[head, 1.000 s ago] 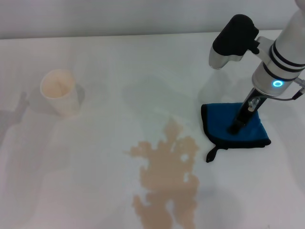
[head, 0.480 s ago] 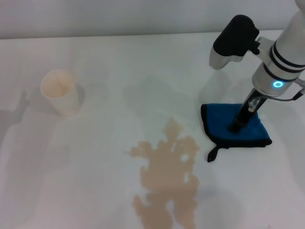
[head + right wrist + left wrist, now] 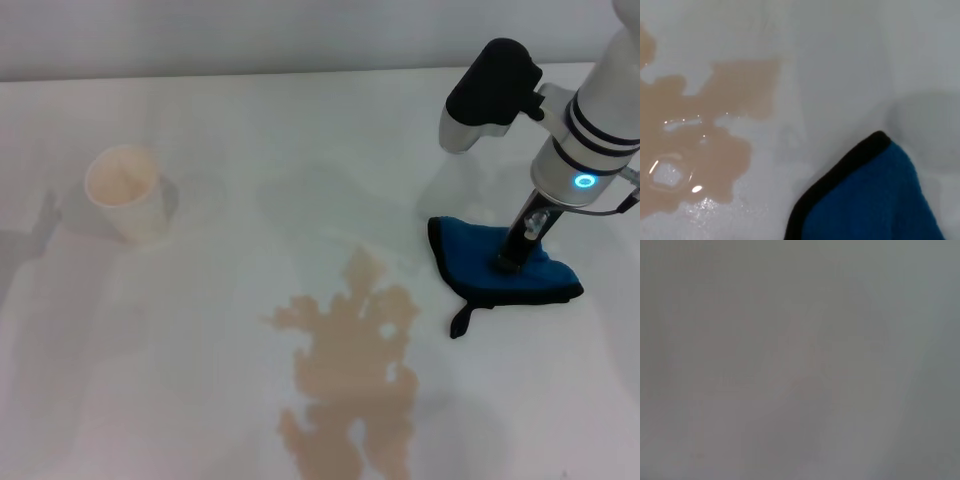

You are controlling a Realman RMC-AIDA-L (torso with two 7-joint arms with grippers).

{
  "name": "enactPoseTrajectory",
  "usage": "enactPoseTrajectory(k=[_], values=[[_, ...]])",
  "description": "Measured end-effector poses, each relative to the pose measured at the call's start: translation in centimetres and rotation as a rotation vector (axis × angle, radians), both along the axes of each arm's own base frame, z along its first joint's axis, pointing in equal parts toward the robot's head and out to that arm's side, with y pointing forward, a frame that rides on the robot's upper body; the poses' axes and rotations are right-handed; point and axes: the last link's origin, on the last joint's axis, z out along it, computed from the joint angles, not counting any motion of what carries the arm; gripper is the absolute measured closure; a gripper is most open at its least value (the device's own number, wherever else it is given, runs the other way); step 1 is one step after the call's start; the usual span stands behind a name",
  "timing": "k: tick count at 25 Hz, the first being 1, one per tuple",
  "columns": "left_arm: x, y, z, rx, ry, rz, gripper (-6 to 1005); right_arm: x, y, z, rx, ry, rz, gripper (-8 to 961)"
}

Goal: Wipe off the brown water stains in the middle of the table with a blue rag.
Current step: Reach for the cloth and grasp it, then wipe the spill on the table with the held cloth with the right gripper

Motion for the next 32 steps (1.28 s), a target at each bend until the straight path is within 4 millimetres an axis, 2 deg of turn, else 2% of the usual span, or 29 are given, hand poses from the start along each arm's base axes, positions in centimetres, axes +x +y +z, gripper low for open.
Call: enactPoseTrajectory(k=[5, 12, 21, 28, 32], values=[[0.0, 0.0, 0.0, 0.001, 0.000, -0.002, 137, -0.1, 0.0, 0.0, -0.003, 0.000, 0.002, 858], [0.0, 0.0, 0.0, 0.001, 0.000, -0.002, 137, -1.4, -0.4, -0.9, -0.046, 0.042, 0.020, 860], [0.0, 0.0, 0.0, -0.001, 0.000, -0.002, 137, -4.5, -2.1, -4.7, -0.169, 0.155, 0.108, 863], [0.1, 0.1, 0.0, -0.003, 0.001, -0.006, 137, -5.3, -3.2, -6.0, -0.225, 0.193, 0.123, 866], [0.2, 0.2, -0.1, -0.007, 0.003, -0.011, 137, -6.0, -4.5, -7.0, -0.293, 0.216, 0.127, 867]])
